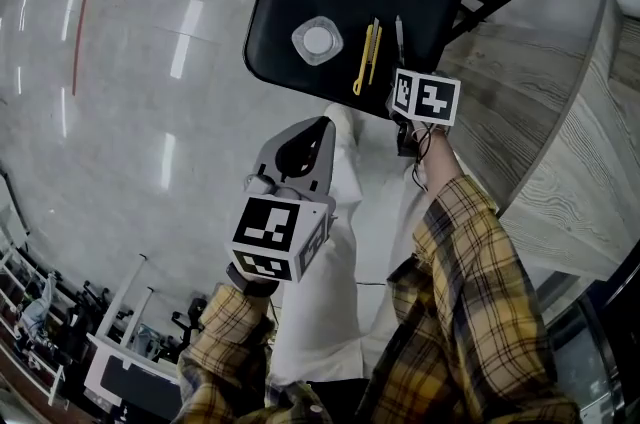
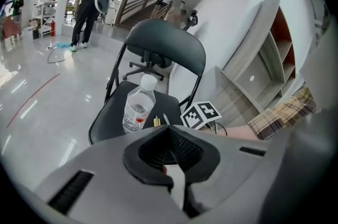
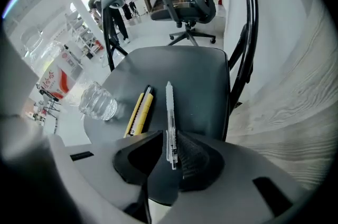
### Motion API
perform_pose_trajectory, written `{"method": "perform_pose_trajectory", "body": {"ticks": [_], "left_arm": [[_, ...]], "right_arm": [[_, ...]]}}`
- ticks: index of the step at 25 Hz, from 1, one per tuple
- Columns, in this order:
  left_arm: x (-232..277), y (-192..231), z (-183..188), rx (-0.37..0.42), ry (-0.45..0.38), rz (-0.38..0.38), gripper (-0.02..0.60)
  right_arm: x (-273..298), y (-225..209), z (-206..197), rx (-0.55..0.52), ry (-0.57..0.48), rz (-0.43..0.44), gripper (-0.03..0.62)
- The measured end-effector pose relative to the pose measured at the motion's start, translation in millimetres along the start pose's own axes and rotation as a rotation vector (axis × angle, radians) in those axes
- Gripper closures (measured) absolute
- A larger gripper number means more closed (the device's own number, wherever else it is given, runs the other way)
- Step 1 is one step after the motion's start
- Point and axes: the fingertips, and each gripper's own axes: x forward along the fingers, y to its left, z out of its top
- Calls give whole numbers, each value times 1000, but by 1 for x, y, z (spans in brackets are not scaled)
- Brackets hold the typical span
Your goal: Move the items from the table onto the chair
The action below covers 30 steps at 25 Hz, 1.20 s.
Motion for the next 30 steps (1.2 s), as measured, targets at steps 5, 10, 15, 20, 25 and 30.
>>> {"method": "perform_pose_trajectory", "body": {"ticks": [5,10,15,20,25,30], "left_arm": [[4,-3,1,10,-1,6,577],[-1,-16,5,50,-2,6,577],[-21,-38,34,107,-35,-6,577],[-55,-74,66,120,-98,-9,577],[-78,-133,104,142,-182,-28,577],[-89,-221,127,181,-222,-86,577]], "right_arm": [[-10,1,17,30,-82,-22,494],[-49,26,27,93,-135,58,494],[-114,60,43,21,-210,152,494],[-211,80,59,114,-334,278,494],[-327,89,72,127,-478,465,496],[-437,55,60,64,-588,581,497]]}}
